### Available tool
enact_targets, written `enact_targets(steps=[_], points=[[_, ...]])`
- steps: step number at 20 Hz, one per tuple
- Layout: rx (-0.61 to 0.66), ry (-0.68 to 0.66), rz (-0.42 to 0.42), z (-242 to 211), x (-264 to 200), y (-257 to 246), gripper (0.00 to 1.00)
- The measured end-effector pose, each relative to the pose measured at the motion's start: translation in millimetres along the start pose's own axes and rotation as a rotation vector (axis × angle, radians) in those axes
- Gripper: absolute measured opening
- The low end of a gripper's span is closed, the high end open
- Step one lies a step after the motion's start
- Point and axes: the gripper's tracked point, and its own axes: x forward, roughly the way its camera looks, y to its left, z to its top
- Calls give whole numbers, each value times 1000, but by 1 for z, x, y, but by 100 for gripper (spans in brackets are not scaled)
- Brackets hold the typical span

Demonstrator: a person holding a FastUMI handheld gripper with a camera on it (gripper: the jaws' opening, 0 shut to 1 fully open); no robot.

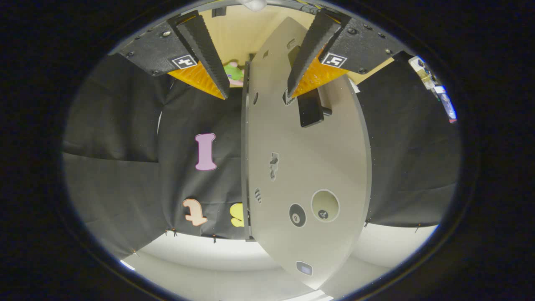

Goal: Open the shoe cabinet door, grab the shoes and put them into the shoe cabinet, then close the shoe cabinet door.

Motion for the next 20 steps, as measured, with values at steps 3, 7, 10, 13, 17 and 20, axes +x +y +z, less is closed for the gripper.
enact_targets(steps=[3,7,10,13,17,20], points=[[11,0,7,-3,18,28,93],[6,11,54,-9,47,74,93],[0,29,113,-15,68,109,97],[-10,25,114,-16,76,120,98],[-7,31,78,-14,77,113,98],[16,25,46,-1,70,105,98]])
